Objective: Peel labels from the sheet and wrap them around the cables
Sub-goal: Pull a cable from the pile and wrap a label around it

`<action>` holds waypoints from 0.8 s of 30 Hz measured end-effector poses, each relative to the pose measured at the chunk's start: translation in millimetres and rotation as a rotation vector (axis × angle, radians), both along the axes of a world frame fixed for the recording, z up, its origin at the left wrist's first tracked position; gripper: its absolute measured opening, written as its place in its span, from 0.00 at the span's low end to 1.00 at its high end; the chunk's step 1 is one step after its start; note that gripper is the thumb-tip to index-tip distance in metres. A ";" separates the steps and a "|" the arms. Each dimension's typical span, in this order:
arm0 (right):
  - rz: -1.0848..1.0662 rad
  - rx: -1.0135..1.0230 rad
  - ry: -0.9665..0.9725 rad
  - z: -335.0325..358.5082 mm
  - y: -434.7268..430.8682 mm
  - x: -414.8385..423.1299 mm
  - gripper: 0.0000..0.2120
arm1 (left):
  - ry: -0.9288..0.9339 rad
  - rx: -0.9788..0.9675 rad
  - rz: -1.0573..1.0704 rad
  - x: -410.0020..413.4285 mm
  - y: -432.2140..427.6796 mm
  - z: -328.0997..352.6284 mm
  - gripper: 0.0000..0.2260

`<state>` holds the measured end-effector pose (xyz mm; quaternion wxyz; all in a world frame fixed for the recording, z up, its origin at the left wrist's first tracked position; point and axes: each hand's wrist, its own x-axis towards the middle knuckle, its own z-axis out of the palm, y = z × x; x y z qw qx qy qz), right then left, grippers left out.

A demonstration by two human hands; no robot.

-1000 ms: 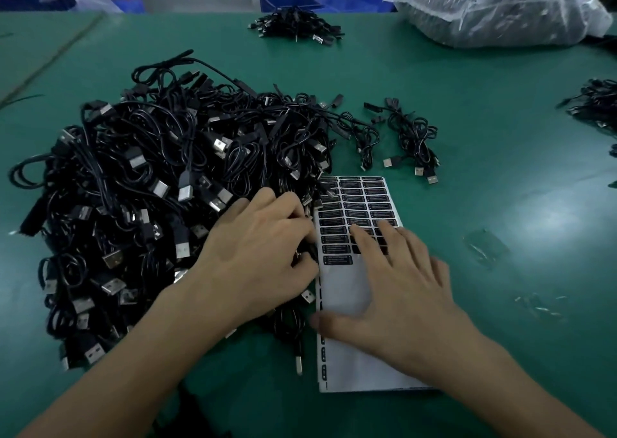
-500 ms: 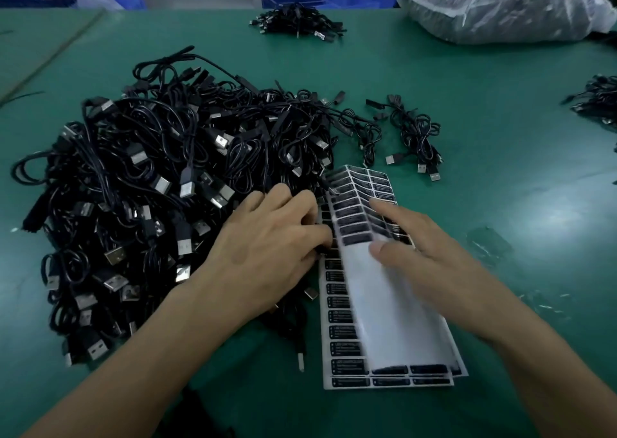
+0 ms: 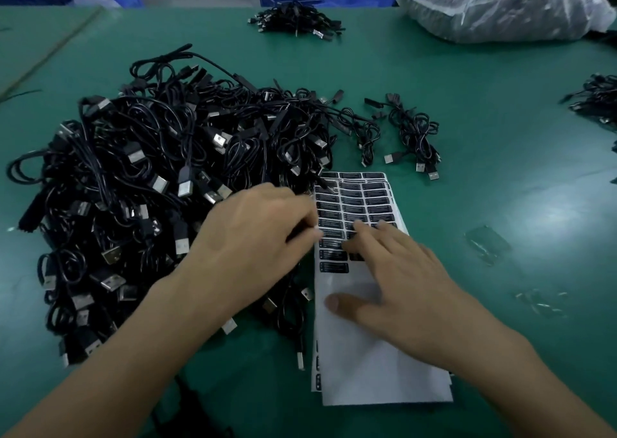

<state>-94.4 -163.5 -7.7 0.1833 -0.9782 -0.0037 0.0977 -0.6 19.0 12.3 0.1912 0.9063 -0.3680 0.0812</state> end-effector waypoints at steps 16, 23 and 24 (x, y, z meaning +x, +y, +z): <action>0.023 -0.107 0.034 7.3 -10.6 41.7 0.26 | -0.057 0.276 -0.111 -10.2 -7.9 -16.5 0.25; -0.099 -0.035 0.007 6.0 -36.2 28.7 0.26 | -0.025 0.316 -0.028 -10.1 -9.1 -21.0 0.23; -0.095 -0.034 0.014 6.7 -40.0 27.2 0.26 | -0.048 0.350 -0.042 -10.8 -9.1 -22.0 0.24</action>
